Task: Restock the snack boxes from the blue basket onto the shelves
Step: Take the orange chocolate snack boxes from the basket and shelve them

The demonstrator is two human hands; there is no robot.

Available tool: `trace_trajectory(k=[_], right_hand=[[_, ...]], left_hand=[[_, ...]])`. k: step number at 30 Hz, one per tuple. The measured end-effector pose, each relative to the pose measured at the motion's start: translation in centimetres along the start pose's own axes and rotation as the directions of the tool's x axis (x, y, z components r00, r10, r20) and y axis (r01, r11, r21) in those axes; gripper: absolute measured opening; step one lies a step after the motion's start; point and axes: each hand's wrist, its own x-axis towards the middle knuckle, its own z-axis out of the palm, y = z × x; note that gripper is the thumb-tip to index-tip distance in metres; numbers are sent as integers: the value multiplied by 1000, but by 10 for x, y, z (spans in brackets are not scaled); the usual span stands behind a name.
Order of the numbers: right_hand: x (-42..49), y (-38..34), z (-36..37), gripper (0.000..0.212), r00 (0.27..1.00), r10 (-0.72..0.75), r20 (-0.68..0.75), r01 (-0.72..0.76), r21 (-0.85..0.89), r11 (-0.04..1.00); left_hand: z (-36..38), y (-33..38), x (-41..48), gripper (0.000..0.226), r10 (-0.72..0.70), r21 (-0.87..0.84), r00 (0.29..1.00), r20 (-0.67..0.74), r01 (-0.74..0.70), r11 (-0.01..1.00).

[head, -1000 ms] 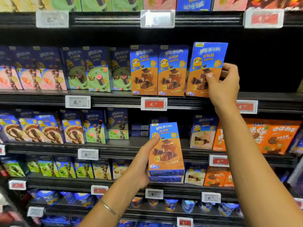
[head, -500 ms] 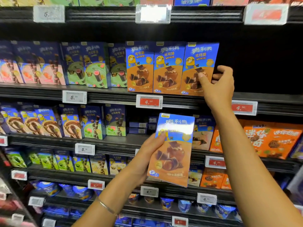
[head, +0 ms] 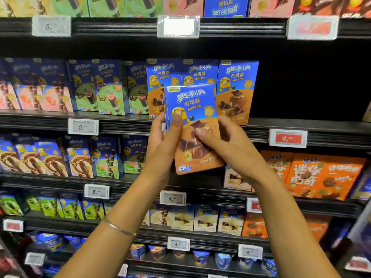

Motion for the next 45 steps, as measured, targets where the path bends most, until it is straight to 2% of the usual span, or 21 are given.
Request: trace_trajectory(k=[2,4,5,8,9,12,15,18,22,24,27,31,34,45], right_hand=[[2,-2,1,37,998,-31,-59,30,-22,999],[6,-2,-1,28,994,-68,-88,68,-1,998],[7,-2,-2,27,993,-69,-94,73,41,996],[12,0,-9,26,985,-73,-156,93,127,988],[14,0,-12,25,980,-81,-182,105,130,986],[21,2,-23,26,956,-125,-264,156,102,982],[31,7,-32,28,922,-151,-358,184,59,981],[44,11,-34,35,894,-137,-426,133,-40,990],[56,12,-32,40,855,-174,-489,75,-215,974],[57,13,-30,40,856,-154,-494,56,-208,977],[58,15,-28,27,883,-156,-442,80,-185,979],[62,18,-28,30,901,-201,-385,107,-252,962],[65,18,-29,19,903,-208,-375,126,-231,965],[75,23,-40,31,925,-123,-359,50,-206,977]], left_hand=[[1,2,7,127,10,57,1000,4,-11,998],[2,5,13,122,-10,100,1000,13,9,995],[1,6,17,113,-19,114,1000,0,19,993],[-12,9,34,56,-1,125,997,-73,10,992],[-19,11,40,46,10,114,995,-95,0,994],[-41,25,59,35,48,64,991,-123,-40,997],[-53,42,76,20,86,57,992,-93,-81,995],[-55,51,87,22,83,73,995,-51,-79,994],[-50,50,95,30,8,139,1000,6,-9,990],[-48,48,97,26,-11,147,1000,15,8,989],[-46,43,100,18,-10,154,1000,-9,11,988],[-44,37,103,23,22,208,999,-38,-13,978],[-41,35,105,33,23,205,998,-62,-10,979],[-28,32,108,40,29,199,995,-98,-9,980]])
